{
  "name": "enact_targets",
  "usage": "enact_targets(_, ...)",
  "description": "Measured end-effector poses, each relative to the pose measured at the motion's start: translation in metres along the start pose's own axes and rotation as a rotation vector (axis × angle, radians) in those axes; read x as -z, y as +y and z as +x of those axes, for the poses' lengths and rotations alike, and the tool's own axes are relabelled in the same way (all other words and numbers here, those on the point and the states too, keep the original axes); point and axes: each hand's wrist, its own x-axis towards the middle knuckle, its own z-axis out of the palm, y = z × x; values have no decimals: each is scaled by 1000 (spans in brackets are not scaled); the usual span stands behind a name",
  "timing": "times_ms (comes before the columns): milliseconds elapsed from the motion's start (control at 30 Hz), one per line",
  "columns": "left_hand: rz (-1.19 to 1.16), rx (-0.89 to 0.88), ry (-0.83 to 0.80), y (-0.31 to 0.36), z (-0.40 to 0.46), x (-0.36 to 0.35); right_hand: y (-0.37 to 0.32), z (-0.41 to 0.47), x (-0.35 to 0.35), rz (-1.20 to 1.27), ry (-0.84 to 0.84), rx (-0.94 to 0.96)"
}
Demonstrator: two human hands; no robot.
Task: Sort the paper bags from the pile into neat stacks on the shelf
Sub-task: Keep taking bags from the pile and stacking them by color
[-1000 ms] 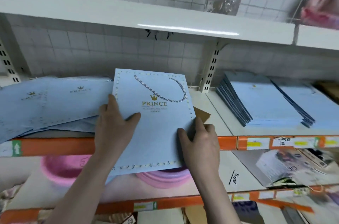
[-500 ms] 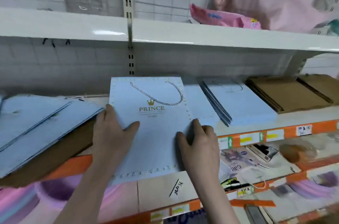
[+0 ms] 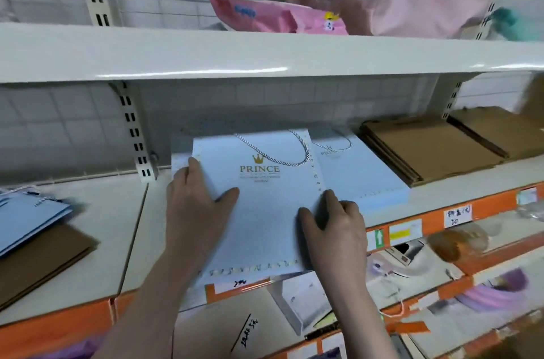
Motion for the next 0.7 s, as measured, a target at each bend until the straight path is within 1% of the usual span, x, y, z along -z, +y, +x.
enact_targets(200,-45,-75,-46,33,24,-45,31,47,10,-61,85,-35)
enact_targets(300,-20,-96,-42,43,32,-62,44,66,10,-50,73,-27)
enact_targets(500,10,-72,0,72,43,-106,79,114,16,-18,3,0)
enact_targets(567,19,-35,21,88,45,-125,96,134,22,-30,-27,32)
enact_targets(700,36,15,41,125,49,-165,133,172,33,-80,-16,80)
